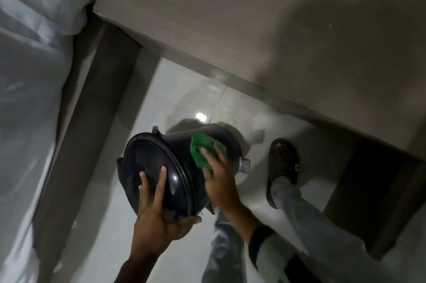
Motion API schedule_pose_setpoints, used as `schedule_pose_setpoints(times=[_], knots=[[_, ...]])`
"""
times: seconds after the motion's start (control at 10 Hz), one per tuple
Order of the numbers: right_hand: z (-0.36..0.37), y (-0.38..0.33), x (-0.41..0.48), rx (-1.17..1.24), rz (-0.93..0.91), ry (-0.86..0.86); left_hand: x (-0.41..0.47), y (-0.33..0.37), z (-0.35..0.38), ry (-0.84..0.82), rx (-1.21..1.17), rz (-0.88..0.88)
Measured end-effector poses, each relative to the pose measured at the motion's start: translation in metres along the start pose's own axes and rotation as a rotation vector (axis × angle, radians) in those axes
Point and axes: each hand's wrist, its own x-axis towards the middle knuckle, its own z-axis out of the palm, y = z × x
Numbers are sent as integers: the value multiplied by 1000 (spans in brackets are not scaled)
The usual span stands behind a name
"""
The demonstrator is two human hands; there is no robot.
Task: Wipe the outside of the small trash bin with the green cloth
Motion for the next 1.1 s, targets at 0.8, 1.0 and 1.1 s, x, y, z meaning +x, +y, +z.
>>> schedule_pose_setpoints(times=[0.8,1.0,1.1], knots=[[-223,-72,9,-338,-188,354,83,197,57,2,-245,-257],[-270,-137,58,-792,-456,533,80,206,-10,17,-23,31],[-277,-133,69,-1059,-210,160,66,219,-38,130,76,181]])
